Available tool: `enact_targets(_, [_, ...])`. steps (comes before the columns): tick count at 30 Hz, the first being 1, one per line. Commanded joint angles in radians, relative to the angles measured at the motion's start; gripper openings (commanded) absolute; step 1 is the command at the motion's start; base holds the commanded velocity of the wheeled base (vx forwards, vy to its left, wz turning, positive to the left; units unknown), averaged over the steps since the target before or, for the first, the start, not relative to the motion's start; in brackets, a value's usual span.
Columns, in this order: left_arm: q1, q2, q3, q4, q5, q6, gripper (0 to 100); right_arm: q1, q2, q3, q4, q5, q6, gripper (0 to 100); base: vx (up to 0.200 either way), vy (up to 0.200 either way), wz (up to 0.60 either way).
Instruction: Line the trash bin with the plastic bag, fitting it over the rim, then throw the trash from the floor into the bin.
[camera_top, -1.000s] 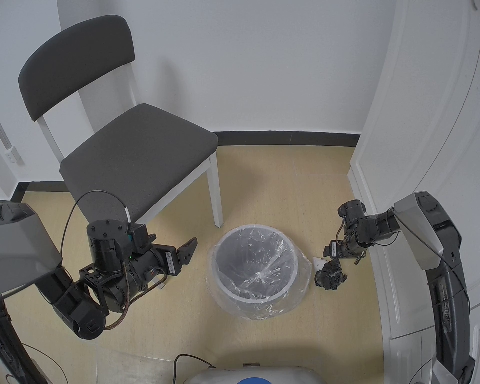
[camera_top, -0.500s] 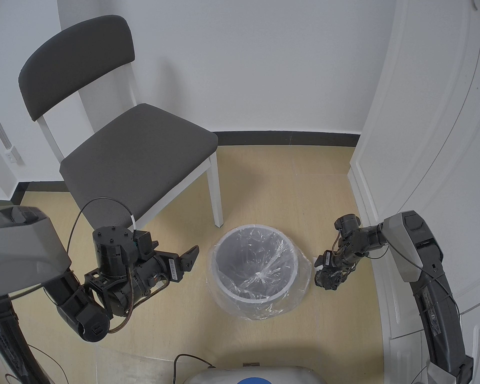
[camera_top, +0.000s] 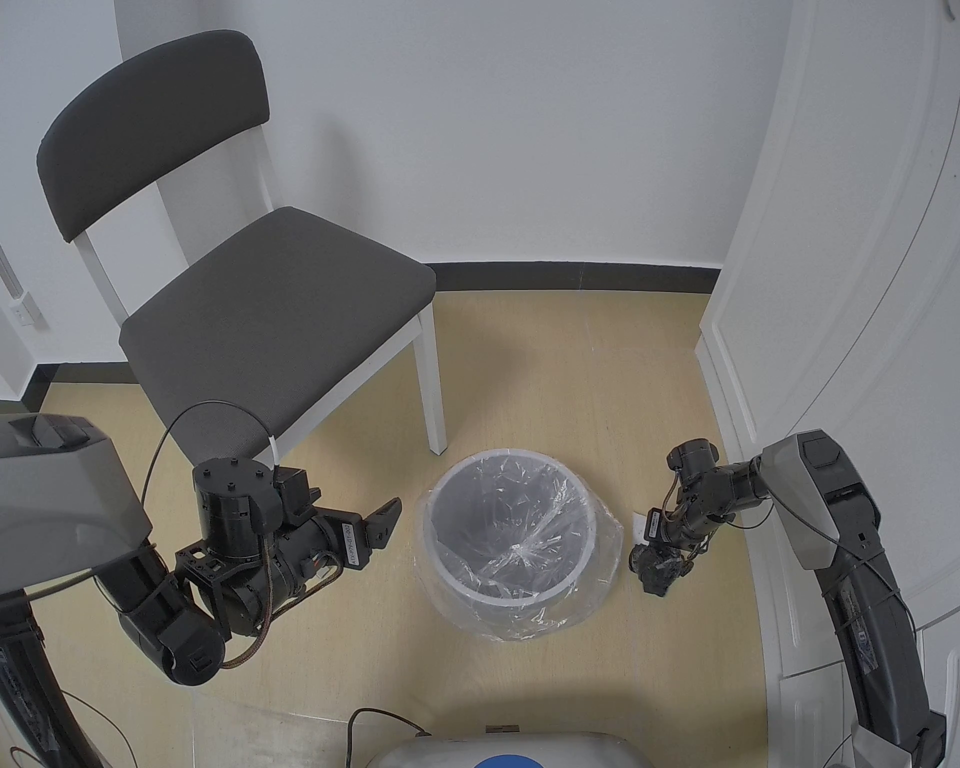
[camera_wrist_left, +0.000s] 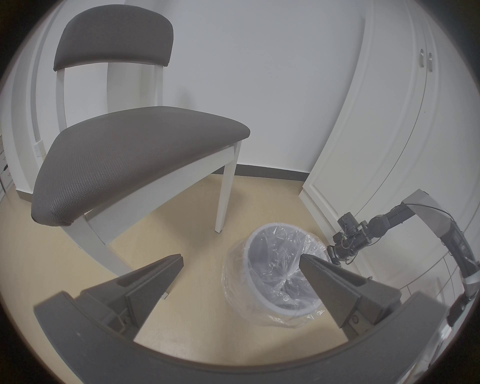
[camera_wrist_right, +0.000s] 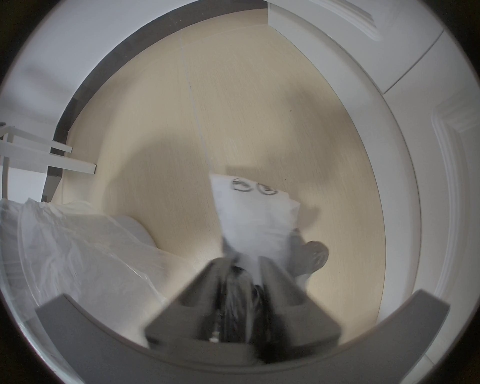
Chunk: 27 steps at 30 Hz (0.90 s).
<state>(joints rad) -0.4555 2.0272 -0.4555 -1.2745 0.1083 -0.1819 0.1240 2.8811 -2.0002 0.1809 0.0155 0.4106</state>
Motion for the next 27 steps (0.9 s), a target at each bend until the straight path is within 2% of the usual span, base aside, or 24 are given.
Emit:
enact_targets(1, [0.0,0.001,0.0,0.0,0.001,-0.001,100,0.0,0.001,0.0,0.002,-0.003,0.005,0,0.0,0.0,0.0])
enact_targets(6, [0.0,0.002,0.001,0.0,0.001,-0.001,100,0.0,0.0,0.0,0.002,-0.014,0.04,0,0.0,0.0,0.0])
enact_targets(7, [-0.002,0.002,0.001,0.0,0.002,0.001,100,0.002,-0.003,0.0,0.0,-0.035,0.057,0,0.0,0.0,0.0])
enact_targets(15, [-0.003,-0.01,0.003,0.0,0.004,0.001,100,0.002,-0.022,0.0,-0.014,-0.091,0.062,0,0.0,0.0,0.0])
enact_targets(19, [-0.003,-0.015,0.006,0.0,0.007,0.009,100,0.003,-0.063,0.092,-0.17,-0.101,0.062,0,0.0,0.0,0.0])
enact_targets(20, [-0.003,-0.021,0.008,0.0,0.005,0.022,100,0.006,-0.118,0.195,-0.258,-0.1,0.062,0,0.0,0.0,0.0])
enact_targets(23, [-0.003,-0.019,0.011,-0.002,0.005,0.025,100,0.011,-0.235,0.36,-0.385,-0.091,0.059,0,0.0,0.0,0.0])
enact_targets(27, [-0.003,-0.019,0.011,-0.002,0.005,0.025,100,0.002,-0.318,0.454,-0.466,-0.071,0.048,0,0.0,0.0,0.0])
